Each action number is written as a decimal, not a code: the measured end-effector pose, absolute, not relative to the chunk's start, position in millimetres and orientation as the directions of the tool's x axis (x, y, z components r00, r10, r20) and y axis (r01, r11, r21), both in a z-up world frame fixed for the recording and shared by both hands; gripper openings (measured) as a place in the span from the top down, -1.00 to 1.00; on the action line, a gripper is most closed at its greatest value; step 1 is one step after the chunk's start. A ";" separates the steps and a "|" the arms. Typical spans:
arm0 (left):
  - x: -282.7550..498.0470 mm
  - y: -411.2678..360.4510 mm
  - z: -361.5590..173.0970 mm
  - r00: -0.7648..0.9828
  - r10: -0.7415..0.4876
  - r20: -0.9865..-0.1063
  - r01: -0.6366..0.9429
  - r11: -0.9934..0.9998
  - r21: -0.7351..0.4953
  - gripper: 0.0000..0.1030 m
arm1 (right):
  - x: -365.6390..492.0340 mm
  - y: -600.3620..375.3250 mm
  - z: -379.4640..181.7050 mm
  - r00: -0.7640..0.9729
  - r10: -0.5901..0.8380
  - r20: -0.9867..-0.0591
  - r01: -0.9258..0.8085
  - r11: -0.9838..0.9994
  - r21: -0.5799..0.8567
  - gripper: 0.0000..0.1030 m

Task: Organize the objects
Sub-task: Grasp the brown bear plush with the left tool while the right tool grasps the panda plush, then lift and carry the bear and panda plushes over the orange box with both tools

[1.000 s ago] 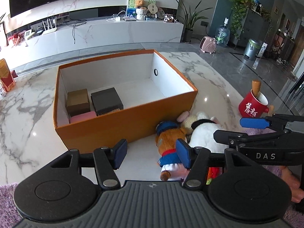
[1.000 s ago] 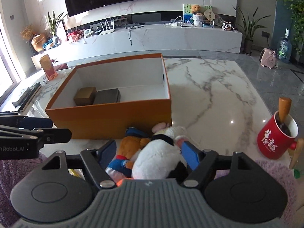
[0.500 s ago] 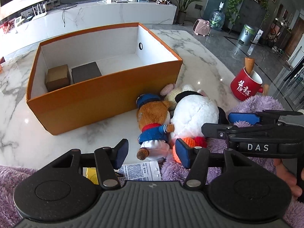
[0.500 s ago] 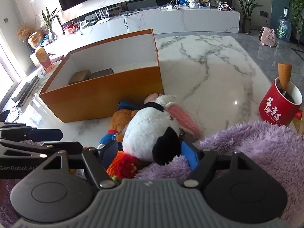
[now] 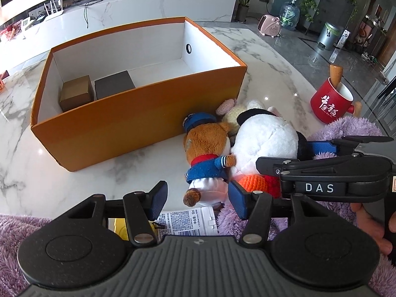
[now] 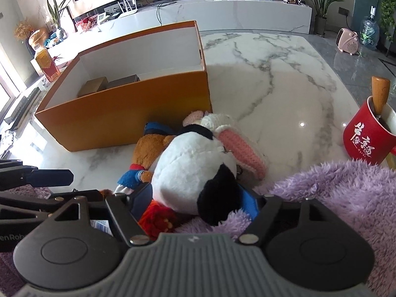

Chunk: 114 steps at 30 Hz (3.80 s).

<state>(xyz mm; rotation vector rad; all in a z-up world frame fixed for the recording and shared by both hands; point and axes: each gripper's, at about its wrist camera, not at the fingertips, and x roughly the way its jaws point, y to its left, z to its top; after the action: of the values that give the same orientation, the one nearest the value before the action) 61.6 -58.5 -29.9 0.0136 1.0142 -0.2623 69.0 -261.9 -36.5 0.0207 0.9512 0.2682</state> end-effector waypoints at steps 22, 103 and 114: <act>100.2 -68.8 -49.3 0.460 -0.232 -0.857 0.298 0.950 -0.097 -0.25 | 73.7 -274.5 -15.3 0.587 0.263 -0.766 -0.256 0.957 0.132 -0.19; 187.5 2.0 54.5 0.697 -0.283 -0.659 0.196 0.959 -0.205 0.12 | 206.5 -198.4 88.1 0.544 0.382 -0.747 -0.509 0.858 0.067 -0.22; 224.6 15.2 -13.7 0.587 -0.336 -0.736 0.126 0.937 -0.327 0.12 | 240.0 -164.2 44.1 0.438 0.210 -0.874 -0.623 0.772 -0.127 -0.22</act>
<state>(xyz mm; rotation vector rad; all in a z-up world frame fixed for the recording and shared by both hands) 224.6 15.2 -13.7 -0.2518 0.9055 -0.2724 240.1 -164.2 44.1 -0.4736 0.9911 0.5425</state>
